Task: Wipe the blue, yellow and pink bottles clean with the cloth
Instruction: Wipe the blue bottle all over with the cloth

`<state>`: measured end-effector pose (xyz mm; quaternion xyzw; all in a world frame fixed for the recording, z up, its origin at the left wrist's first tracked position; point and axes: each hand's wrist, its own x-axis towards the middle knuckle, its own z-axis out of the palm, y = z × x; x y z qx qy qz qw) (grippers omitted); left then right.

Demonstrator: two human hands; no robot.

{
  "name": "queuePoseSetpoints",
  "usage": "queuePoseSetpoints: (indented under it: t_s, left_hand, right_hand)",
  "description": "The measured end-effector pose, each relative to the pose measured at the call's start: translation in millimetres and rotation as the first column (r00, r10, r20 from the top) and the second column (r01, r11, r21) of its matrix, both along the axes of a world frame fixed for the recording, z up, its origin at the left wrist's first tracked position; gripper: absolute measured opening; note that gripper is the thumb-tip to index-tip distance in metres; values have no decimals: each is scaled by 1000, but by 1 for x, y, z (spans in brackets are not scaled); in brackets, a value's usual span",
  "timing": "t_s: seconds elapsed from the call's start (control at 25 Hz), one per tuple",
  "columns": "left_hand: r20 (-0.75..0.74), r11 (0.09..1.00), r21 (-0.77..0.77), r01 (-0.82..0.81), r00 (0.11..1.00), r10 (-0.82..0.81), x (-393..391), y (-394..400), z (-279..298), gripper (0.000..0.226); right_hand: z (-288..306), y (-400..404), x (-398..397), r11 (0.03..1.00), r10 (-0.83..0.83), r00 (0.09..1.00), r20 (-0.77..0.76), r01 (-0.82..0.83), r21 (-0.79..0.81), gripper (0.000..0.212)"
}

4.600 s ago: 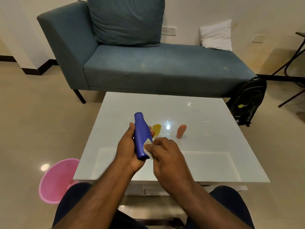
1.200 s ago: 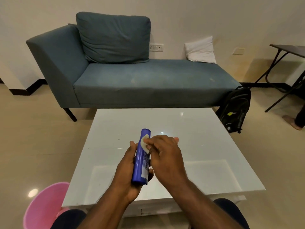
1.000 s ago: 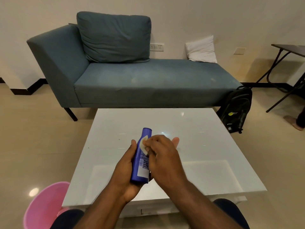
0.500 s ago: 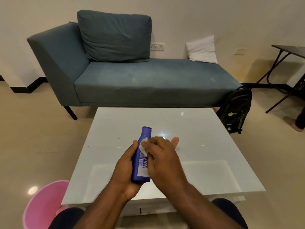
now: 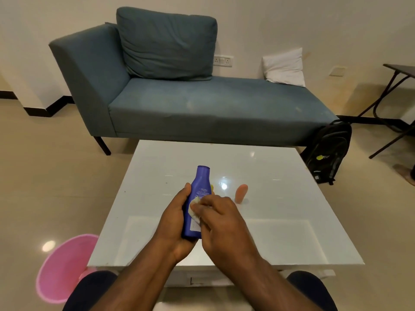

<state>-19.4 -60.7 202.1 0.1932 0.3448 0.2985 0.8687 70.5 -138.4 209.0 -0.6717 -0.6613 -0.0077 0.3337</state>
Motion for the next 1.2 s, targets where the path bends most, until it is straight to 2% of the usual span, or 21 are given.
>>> queuePoseSetpoints:
  t_s: [0.16,0.24,0.32,0.4,0.48,0.56,0.72,0.8,0.92,1.08,1.2]
  left_hand:
    - [-57,1000,29,1,998,1,4,-9,-3,42]
    - [-31,1000,27,-9,999,10,5,-7,1,44]
    - [20,1000,-1,-11,1000,11,2,0,3,50]
    - [33,1000,5,2,999,-2,0,2,3,49]
    - [-7,1000,21,0,1000,0,2,-2,1,43]
    - [-29,1000,26,-12,999,13,5,-4,1,42]
    - [65,1000,-15,-21,998,22,4,2,6,52]
    - [72,1000,-13,-12,997,13,4,4,4,53]
    - [-29,997,76,14,1000,-12,7,-2,-2,49]
    - [-157,972,234,34,988,3,7,-9,-4,41]
    - [-252,935,346,73,967,18,6,-7,-7,45]
  right_hand:
    - [12,20,24,987,-161,977,-142,161,-17,31]
    - [11,17,14,991,-131,988,-85,129,-29,25]
    - [5,7,0,1000,-11,1000,14,11,-3,27]
    - [7,7,4,1000,1,995,-103,-1,1,26]
    - [10,15,19,994,-106,977,-186,108,3,28]
    - [11,17,23,988,-153,975,-159,157,7,30]
    - [-1,-10,-9,1000,-5,999,-53,6,28,30]
    - [-5,-10,-5,999,2,999,-47,0,34,31]
    - [1,5,10,995,-100,981,-164,103,13,28]
    - [13,21,25,992,-123,987,-106,123,-13,30]
    - [27,28,32,985,-172,972,-158,174,-5,25]
